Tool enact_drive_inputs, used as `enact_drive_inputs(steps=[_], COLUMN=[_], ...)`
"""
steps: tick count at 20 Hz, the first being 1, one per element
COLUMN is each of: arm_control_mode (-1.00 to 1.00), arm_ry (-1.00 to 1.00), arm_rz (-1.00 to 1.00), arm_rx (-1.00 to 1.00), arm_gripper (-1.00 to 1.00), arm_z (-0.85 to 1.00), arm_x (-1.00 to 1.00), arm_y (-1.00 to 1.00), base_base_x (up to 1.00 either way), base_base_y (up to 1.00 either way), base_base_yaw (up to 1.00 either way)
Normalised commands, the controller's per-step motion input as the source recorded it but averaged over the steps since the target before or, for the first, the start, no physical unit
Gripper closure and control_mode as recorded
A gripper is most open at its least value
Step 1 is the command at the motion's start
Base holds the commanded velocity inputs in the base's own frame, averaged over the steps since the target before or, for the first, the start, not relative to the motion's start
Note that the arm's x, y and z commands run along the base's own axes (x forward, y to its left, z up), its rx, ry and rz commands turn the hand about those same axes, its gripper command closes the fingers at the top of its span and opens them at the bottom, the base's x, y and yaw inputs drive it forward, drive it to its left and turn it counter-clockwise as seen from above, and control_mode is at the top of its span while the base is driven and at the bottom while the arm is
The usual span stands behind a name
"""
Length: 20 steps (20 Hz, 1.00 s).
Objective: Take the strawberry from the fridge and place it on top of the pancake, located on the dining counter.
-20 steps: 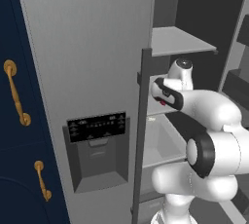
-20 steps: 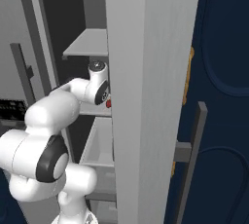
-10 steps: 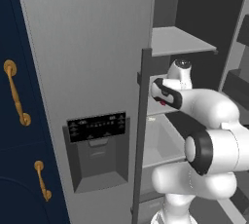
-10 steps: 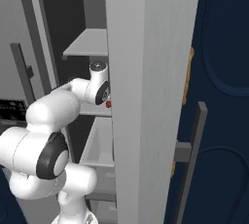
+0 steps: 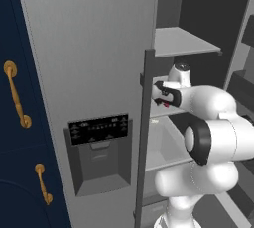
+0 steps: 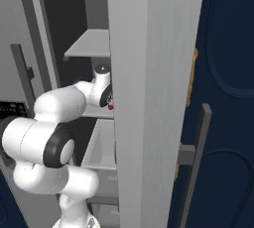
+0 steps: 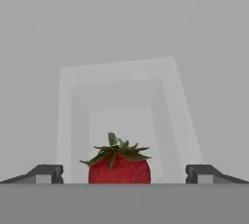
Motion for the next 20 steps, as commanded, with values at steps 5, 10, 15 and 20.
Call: enact_drive_inputs(steps=[5, 10, 15, 20], arm_control_mode=[-1.00, -1.00, -1.00, -1.00], arm_ry=[0.02, 0.03, 0.05, 0.00], arm_rz=[0.00, 0.00, 0.00, 0.00], arm_rx=[0.00, 0.00, 0.00, 0.00], arm_gripper=[-1.00, -1.00, 1.00, 1.00], arm_z=[-0.15, -0.18, -0.25, -0.14], arm_x=[0.25, 0.02, 0.00, -0.10], arm_y=[0.00, 0.00, 0.00, 0.00], base_base_x=[0.00, 0.00, 0.00, 0.00], base_base_y=[0.00, 0.00, 0.00, 0.00], base_base_yaw=[0.00, 0.00, 0.00, 0.00])
